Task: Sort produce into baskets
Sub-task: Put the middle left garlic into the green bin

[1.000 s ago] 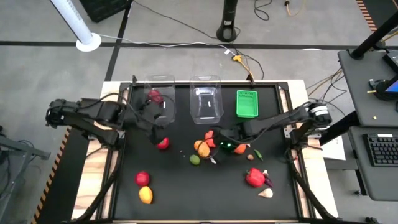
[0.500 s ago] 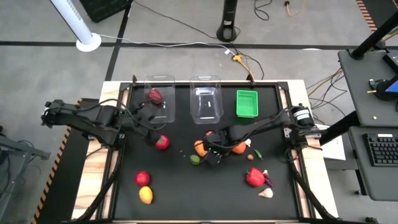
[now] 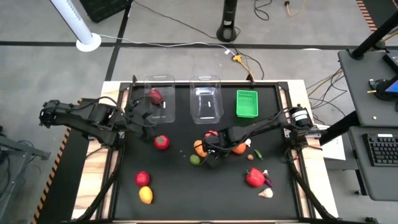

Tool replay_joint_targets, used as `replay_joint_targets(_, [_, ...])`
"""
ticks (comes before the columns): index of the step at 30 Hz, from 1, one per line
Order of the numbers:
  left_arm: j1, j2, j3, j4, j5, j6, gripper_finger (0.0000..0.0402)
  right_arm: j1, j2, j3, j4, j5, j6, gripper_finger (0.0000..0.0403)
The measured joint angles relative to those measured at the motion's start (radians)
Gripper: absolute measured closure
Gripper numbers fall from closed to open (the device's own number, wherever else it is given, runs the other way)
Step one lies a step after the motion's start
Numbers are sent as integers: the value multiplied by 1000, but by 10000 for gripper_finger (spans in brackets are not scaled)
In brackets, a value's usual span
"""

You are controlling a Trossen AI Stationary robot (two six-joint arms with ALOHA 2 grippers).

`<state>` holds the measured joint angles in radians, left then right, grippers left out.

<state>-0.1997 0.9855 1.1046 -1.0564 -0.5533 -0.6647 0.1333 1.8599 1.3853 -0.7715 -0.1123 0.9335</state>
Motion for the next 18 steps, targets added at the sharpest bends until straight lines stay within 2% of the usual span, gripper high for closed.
replay_joint_targets(6, [0,-2,0,0,-8,0,99,0,-11,-1,-2,-2,0,292])
replay_joint_targets(13, [0,-1,0,-4,0,0,100,0,-83,17,-21,-52,0,297])
replay_joint_targets(18, [0,-1,-2,-9,117,2,100,-2,-159,50,-24,-79,-1,297])
